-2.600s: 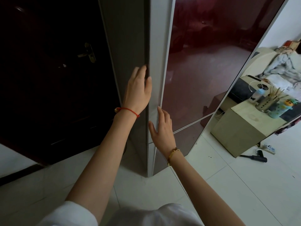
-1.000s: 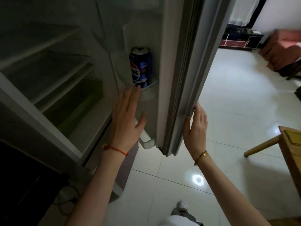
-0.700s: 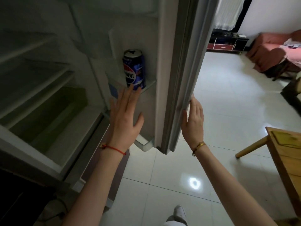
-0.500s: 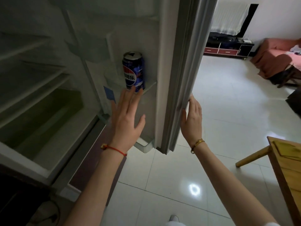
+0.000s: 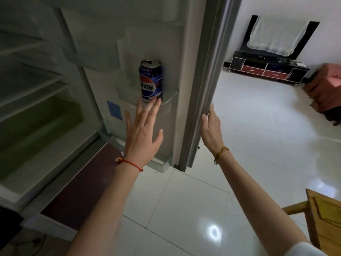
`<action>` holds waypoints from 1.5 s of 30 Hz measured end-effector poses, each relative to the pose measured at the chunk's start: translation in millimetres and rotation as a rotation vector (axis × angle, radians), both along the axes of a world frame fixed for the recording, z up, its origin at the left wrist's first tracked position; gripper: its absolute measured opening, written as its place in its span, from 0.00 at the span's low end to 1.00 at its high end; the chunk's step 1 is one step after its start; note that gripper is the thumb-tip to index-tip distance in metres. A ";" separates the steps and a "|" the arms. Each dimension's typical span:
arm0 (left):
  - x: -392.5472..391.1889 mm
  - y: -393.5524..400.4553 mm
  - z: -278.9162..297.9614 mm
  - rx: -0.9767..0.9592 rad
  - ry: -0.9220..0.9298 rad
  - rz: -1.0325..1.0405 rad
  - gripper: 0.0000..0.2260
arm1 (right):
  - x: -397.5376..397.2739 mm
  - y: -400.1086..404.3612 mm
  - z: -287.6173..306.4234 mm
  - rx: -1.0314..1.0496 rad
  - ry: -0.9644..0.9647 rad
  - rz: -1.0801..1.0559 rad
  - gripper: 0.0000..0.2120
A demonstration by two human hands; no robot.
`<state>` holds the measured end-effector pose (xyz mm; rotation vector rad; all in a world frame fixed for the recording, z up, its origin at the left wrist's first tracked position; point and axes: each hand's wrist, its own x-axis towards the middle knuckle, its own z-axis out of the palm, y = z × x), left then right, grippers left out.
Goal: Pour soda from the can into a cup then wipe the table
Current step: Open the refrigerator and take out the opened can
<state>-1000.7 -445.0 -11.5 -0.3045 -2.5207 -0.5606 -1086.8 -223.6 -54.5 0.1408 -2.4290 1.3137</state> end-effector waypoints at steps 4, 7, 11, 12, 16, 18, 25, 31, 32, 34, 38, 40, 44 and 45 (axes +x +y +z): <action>-18.4 18.7 2.2 -0.051 -0.014 0.025 0.38 | -30.7 12.7 9.4 -0.107 -0.031 0.064 0.25; -33.7 29.2 3.3 -0.079 -0.035 0.018 0.39 | -50.6 23.0 14.5 -0.131 -0.079 0.074 0.30; -54.2 36.1 5.2 -0.069 -0.041 0.039 0.38 | -78.2 30.9 17.8 -0.172 -0.161 0.070 0.33; -59.9 37.3 5.5 -0.062 -0.037 0.045 0.38 | -84.1 31.7 20.5 -0.193 -0.173 0.069 0.35; -83.8 39.9 8.7 -0.049 -0.008 0.078 0.36 | -110.1 34.7 24.6 -0.259 -0.190 0.087 0.39; -96.0 40.5 9.5 -0.040 0.019 0.090 0.35 | -123.3 35.9 25.5 -0.265 -0.204 0.090 0.39; -141.6 36.8 12.9 0.039 0.113 0.071 0.29 | -179.7 41.2 26.2 -0.298 -0.201 0.087 0.35; -177.8 37.2 22.5 0.108 0.172 0.060 0.26 | -224.3 43.3 27.1 -0.396 -0.200 0.080 0.29; -183.3 37.4 24.7 0.126 0.178 0.068 0.26 | -230.2 42.6 28.2 -0.421 -0.200 0.082 0.29; -193.5 37.8 30.2 0.177 0.190 0.078 0.26 | -240.9 40.4 30.7 -0.442 -0.212 0.088 0.36; -216.4 39.5 46.6 0.296 0.190 0.113 0.28 | -287.4 53.5 5.2 -0.482 -0.242 0.102 0.45; -230.3 42.6 57.2 0.350 0.178 0.124 0.30 | -283.5 46.9 18.1 -0.499 -0.253 0.072 0.45; -259.5 52.5 75.1 0.439 0.075 0.132 0.36 | -281.8 37.3 35.8 -0.502 -0.283 0.105 0.35; -265.2 54.5 78.0 0.454 0.041 0.137 0.37 | -285.3 38.0 35.2 -0.511 -0.294 0.098 0.39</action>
